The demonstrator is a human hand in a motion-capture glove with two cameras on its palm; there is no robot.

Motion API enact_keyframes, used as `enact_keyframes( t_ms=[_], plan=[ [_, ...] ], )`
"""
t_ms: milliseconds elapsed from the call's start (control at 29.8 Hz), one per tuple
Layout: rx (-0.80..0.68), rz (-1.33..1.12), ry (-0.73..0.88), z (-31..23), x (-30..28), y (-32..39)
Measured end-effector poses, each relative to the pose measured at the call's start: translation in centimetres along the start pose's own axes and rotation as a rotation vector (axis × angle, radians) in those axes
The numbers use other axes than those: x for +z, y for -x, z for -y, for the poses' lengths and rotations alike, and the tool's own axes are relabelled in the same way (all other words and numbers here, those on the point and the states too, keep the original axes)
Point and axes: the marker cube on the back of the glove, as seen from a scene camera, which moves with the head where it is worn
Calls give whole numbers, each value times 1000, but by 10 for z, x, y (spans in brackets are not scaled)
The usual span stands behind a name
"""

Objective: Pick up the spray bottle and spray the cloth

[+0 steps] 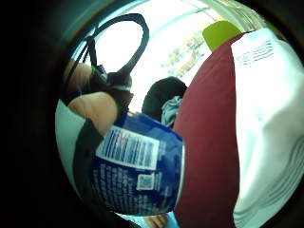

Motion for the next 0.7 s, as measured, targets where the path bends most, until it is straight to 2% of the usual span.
enact_keyframes(
  t_ms=[369, 704],
  plan=[
    [-1, 19, 19, 16, 46, -47],
    [26, -5, 23, 13, 56, -62]
  ],
)
